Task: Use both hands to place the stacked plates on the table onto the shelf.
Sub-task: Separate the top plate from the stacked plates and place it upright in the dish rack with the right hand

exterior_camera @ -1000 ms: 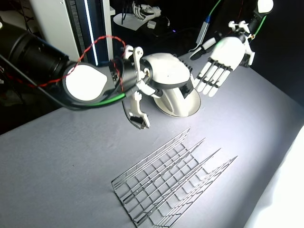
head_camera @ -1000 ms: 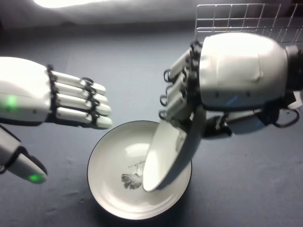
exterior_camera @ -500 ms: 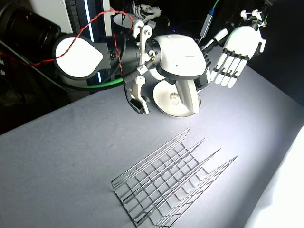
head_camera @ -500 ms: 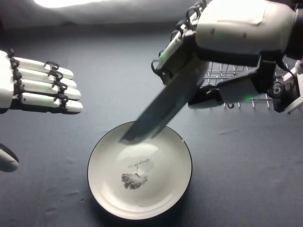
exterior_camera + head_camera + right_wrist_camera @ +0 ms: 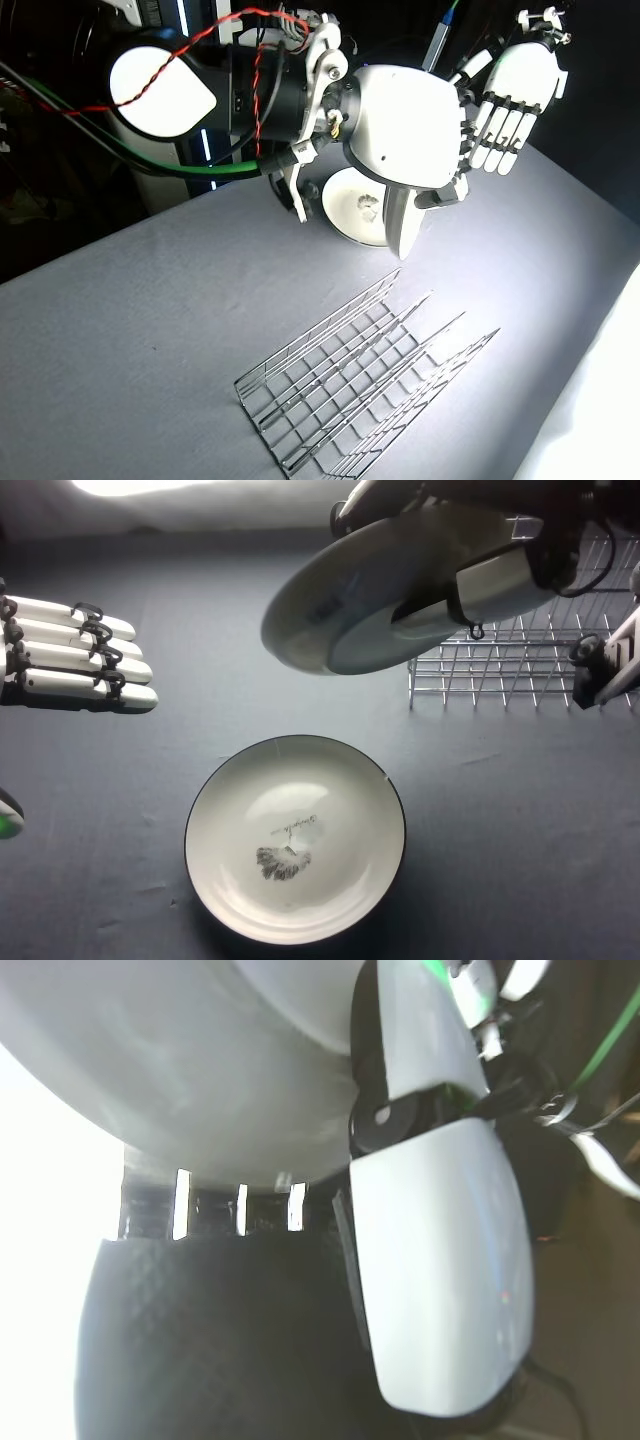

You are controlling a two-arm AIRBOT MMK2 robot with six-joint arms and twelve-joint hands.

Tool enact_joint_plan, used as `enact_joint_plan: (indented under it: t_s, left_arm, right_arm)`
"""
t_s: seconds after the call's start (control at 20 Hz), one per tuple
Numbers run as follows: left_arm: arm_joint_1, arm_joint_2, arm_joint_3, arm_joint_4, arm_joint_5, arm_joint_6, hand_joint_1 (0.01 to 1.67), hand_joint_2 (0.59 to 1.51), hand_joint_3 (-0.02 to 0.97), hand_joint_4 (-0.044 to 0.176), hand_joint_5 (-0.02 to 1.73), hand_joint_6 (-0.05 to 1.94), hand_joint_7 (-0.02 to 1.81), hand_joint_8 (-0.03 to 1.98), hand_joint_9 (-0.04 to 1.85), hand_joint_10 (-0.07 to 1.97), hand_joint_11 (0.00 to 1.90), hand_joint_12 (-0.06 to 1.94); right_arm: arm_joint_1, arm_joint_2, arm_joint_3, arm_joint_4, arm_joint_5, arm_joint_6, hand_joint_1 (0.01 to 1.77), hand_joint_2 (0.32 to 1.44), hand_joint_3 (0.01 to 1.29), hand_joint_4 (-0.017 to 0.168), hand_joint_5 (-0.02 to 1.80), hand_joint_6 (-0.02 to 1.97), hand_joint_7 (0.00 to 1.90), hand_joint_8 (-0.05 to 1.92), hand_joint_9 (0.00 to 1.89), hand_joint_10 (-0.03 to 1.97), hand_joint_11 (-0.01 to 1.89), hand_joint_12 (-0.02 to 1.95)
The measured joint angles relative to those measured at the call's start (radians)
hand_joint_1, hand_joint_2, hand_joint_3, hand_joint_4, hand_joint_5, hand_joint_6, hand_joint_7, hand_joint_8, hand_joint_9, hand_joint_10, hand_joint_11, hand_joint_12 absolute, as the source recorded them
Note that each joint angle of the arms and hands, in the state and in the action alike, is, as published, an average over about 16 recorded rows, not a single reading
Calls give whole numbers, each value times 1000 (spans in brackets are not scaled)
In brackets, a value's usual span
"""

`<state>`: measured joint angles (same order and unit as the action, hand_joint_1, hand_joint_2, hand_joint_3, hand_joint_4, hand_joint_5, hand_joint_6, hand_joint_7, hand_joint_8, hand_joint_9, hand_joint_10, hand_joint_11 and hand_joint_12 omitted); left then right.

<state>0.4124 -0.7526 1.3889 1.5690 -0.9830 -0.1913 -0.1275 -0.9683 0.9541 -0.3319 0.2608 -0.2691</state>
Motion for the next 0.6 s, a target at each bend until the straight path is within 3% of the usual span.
enact_joint_plan:
  t_s: [0.4, 0.6]
  left_arm:
    - [4, 3, 0, -9, 1, -1, 14, 1114, 13, 5, 17, 7, 21, 5, 21, 8, 14, -11]
    - [4, 3, 0, -9, 2, -1, 14, 1114, 12, 5, 17, 8, 21, 5, 21, 8, 14, -11]
  right_arm:
    - [62, 0, 41, 120, -105, 0, 1351, 1014, 15, -4, 839, 1219, 891, 964, 881, 1259, 765, 1286]
    - [90, 0, 67, 160, -139, -1, 1356, 1015, 15, -3, 834, 1228, 880, 962, 881, 1250, 756, 1296]
